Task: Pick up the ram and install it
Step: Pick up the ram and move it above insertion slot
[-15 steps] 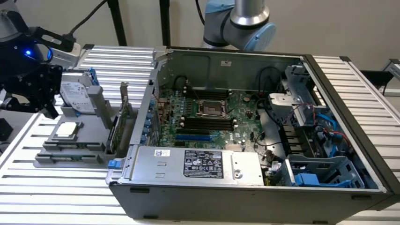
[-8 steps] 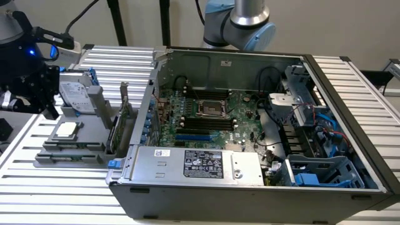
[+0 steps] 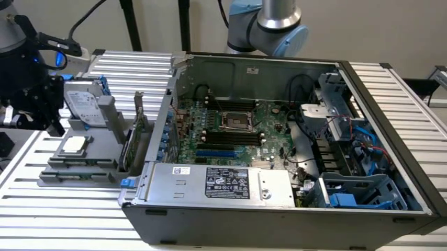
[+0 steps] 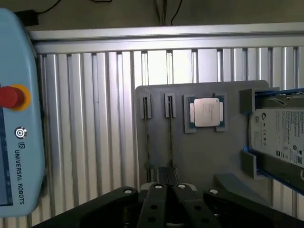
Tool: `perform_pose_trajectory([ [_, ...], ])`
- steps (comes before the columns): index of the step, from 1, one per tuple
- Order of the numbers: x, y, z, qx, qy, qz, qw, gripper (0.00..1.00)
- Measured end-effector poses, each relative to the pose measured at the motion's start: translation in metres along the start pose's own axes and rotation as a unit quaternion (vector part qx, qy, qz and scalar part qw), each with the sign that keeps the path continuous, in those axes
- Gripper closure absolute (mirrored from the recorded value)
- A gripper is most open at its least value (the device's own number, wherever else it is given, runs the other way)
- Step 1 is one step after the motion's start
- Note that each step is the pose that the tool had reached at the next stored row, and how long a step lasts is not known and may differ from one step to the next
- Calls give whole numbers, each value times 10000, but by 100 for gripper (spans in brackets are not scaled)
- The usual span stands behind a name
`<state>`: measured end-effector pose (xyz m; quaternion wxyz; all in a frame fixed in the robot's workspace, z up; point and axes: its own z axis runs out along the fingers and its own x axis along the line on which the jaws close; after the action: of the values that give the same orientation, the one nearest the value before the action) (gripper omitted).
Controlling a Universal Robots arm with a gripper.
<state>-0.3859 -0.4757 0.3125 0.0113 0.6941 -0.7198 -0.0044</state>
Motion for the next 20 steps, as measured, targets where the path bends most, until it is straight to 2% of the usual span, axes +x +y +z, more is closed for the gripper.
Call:
perform_pose_trajectory([
  [4,90,-1,16,9,-7,-39,10000,89],
  [9,101,-2,19,9,-8,-58,10000,88],
  [11,102,-2,19,9,-8,-59,10000,76],
  [12,102,-2,19,9,-8,-59,10000,76],
  [15,102,-2,19,9,-8,-59,10000,58],
  [17,102,-2,19,9,-8,-59,10000,58],
  [18,102,-2,19,9,-7,-59,10000,52],
  [20,102,-2,23,9,-7,-59,10000,52],
])
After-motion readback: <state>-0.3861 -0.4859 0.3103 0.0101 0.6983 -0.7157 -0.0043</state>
